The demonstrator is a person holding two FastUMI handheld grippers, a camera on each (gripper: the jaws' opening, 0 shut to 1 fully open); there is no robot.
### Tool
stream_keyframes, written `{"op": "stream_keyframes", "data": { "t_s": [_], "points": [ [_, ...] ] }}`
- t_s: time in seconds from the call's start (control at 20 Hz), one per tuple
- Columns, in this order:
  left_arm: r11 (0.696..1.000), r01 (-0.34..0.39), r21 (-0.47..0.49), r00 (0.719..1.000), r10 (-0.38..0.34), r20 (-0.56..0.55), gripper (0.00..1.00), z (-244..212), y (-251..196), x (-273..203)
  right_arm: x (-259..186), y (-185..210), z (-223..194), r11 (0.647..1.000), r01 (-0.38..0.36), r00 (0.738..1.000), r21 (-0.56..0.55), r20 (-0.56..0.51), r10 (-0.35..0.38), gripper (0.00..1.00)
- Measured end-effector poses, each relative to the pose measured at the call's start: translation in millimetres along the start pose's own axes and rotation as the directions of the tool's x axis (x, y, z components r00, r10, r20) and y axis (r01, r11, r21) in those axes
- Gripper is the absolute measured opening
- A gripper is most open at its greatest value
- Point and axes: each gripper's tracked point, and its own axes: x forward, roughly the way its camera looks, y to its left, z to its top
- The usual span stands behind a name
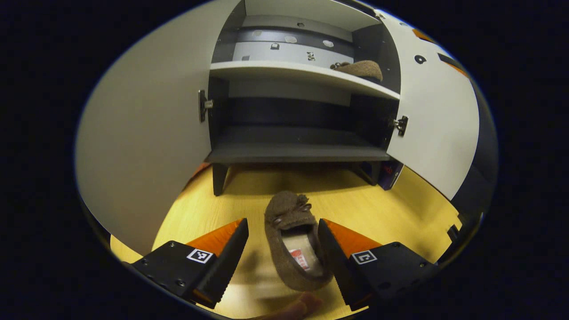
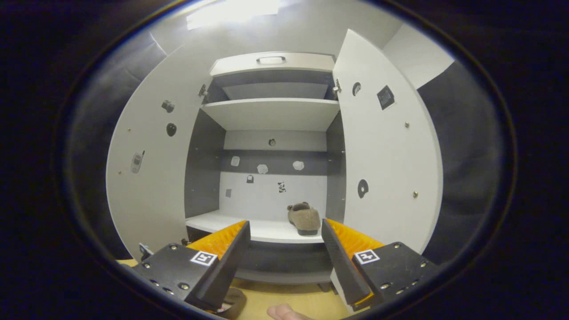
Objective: Grab one shoe with the right hand and put it into the shoe cabinet, grab the other shoe with the left hand and put it into the shoe cabinet; then close the right door with the right hand and the left door with the left hand.
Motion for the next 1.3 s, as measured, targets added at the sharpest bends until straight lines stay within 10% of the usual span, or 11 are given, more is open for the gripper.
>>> {"op": "stream_keyframes", "data": {
  "t_s": [0.55, 0.8, 1.3],
  "points": [
    [0.996, -0.053, -0.074, 0.980, 0.037, -0.197, 0.79, -53, 23, 51, -35, -17, -43, 0.997, -0.005, 1.000, 0.074, 0.018, 0.003, 0.95],
    [0.997, -0.050, -0.067, 0.967, 0.031, -0.252, 0.07, -57, 18, 49, -32, -18, -76, 0.996, -0.006, 0.998, 0.094, -0.054, 0.011, 0.96],
    [1.000, -0.015, 0.001, 0.996, 0.015, -0.093, 0.01, 10, -8, 7, -23, -32, -111, 0.990, 0.019, 0.990, 0.138, -0.140, 0.000, 0.97]
  ]
}}
